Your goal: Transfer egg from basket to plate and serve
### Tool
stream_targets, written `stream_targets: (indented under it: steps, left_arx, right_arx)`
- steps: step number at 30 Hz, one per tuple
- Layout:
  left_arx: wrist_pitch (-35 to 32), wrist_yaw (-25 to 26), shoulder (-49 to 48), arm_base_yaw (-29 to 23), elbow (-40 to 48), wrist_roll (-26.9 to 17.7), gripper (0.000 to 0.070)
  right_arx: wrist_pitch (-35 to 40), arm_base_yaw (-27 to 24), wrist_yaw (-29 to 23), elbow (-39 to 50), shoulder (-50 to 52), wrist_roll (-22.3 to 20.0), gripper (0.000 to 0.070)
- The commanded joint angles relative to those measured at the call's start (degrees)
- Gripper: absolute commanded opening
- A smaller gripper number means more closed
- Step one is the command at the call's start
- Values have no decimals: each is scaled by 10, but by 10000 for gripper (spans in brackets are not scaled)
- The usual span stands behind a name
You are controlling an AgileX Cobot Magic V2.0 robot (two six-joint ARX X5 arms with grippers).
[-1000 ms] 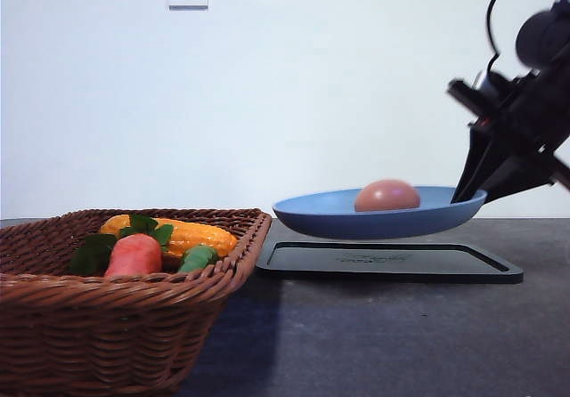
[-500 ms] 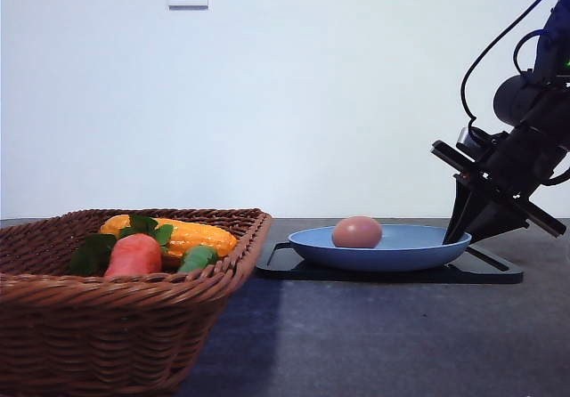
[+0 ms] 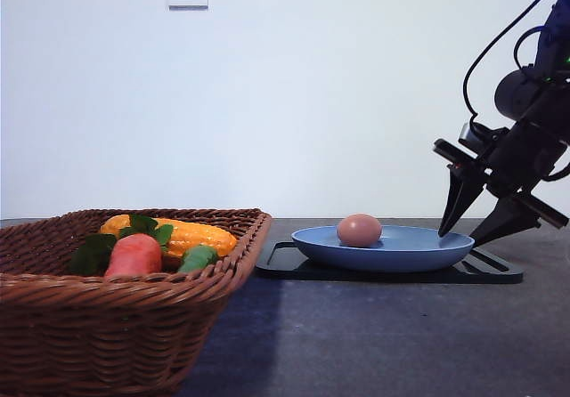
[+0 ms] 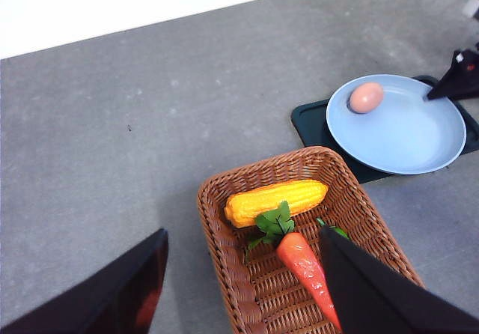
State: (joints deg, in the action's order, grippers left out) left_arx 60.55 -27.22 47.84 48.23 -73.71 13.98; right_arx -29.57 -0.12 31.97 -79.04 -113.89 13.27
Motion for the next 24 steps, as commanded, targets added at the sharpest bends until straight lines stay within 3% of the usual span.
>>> stream_targets:
  steps: [1,7,14,16,19,24]
  left_arx:
    - [-10,-5,11,4,-10,-4,390]
    - [-44,-41,52,2,-10,-42,278]
    - [-64,-65,122,-25,-10,-134,15]
    - [-63,-64,141,-44,-8,-161,0]
    - [-65,-54,162,-83,-5,-165,0]
    - [-107,27,162,-170,29,-164,0]
  right_arx:
    - [-7,-4,4,-18,5,-9,227]
    - [-32,-12,6,-20,75,-8,177]
    - [-105,5,-1,-19,186,-48,33]
    - [-141,24,-13,-19,215,-68,30]
    - [-183,55,-51,-11,257,-90,29]
    - [-186,119,-147,39,337,-95,25]
